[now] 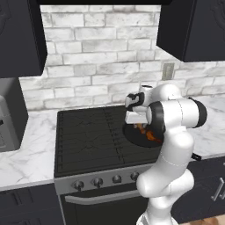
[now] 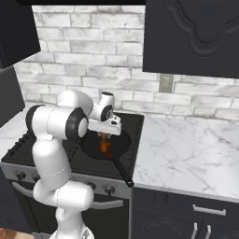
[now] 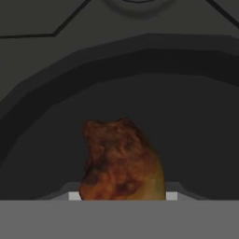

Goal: Take the chicken drumsticks from the pan and place one on each plate on the dining counter.

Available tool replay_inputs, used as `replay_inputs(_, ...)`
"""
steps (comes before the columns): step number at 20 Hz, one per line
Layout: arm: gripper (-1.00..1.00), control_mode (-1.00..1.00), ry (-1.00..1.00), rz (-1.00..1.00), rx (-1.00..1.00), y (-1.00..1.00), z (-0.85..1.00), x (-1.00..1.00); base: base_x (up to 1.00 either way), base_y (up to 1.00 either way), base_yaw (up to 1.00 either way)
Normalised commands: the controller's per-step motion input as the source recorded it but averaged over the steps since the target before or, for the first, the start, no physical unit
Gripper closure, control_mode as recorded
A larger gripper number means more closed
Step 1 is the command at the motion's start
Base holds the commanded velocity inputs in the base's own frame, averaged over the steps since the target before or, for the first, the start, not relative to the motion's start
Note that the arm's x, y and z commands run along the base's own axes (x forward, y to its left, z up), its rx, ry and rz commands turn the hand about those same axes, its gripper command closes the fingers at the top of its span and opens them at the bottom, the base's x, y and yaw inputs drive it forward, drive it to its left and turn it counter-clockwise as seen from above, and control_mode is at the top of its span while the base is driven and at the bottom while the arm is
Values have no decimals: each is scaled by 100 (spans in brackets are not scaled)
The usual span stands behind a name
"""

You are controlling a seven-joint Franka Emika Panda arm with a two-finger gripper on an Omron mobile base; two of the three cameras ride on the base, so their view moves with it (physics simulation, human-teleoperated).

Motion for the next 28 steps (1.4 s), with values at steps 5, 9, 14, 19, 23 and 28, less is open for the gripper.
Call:
replay_inputs(5,100,-100,3,6,0,0,14,-36,0,0,0)
replay_inputs(9,100,-100,4,2,0,0,66,-54,0,0,0)
replay_inputs(14,100,-100,0,1,0,0,84,-67,0,0,0)
replay_inputs(19,100,-100,1,0,0,1,65,-52,0,0,0)
replay_inputs(23,100,-100,15,0,0,9,44,-45,0,0,0)
replay_inputs(28,100,-100,22,-9,0,3,28,-51,0,0,0)
